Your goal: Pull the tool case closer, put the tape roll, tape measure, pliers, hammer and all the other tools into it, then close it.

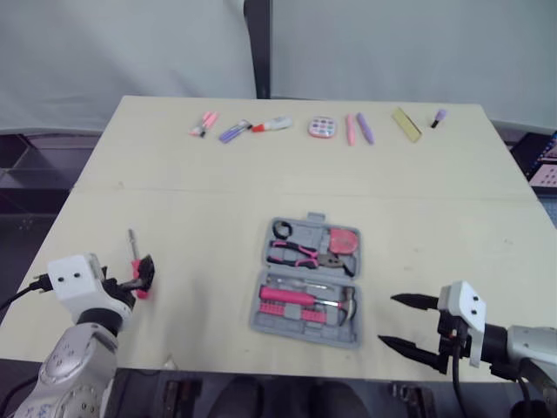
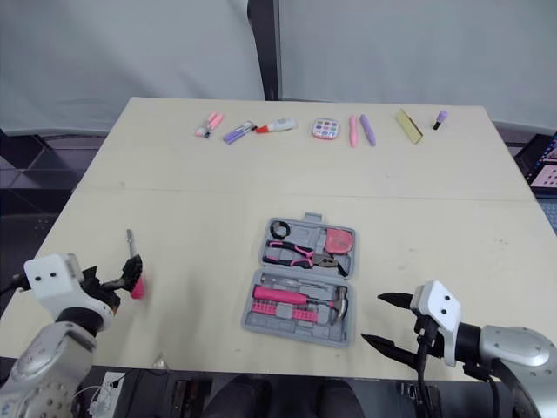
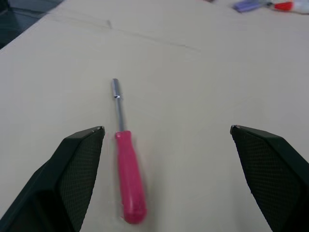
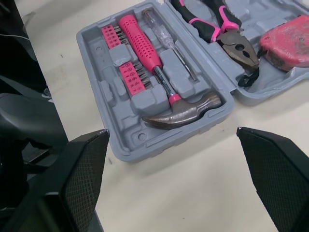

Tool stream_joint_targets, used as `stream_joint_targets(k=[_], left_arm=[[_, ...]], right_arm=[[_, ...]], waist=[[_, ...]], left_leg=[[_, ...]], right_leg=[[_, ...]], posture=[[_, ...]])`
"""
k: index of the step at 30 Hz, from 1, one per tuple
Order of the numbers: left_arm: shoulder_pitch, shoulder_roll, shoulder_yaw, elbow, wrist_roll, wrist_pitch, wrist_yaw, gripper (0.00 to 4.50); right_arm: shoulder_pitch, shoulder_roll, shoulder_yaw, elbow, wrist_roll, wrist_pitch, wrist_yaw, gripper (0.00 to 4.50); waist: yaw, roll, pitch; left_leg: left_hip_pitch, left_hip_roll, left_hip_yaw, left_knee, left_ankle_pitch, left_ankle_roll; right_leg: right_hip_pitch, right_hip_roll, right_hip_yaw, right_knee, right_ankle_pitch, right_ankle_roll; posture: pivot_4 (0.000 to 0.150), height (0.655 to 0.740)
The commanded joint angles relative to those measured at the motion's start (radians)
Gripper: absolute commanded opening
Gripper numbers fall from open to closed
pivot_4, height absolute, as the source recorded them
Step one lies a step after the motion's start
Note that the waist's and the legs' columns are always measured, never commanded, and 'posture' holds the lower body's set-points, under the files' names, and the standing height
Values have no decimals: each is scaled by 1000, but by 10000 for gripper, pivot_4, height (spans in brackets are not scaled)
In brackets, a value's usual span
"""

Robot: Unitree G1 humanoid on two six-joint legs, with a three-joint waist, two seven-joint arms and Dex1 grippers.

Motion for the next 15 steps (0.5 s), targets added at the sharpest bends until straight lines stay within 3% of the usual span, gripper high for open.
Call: stream_joint_targets(k=[1, 15], left_arm=[[-53, 12, 21, 25, 20, 60, 41, 45000], [-163, 40, 24, 153, 80, 172, 24, 45000]], right_arm=[[-9, 0, -15, -25, 26, -9, 9, 44736], [-21, 9, -26, -114, 75, -2, -17, 44736]], waist=[[0, 0, 0], [-1, -1, -1]], left_leg=[[0, 0, 0, 0, 0, 0], [0, 0, 0, 0, 0, 0]], right_leg=[[0, 0, 0, 1, 0, 0], [-2, 0, 0, 4, 0, 0]], posture=[[1500, 7134], [1500, 7134]])
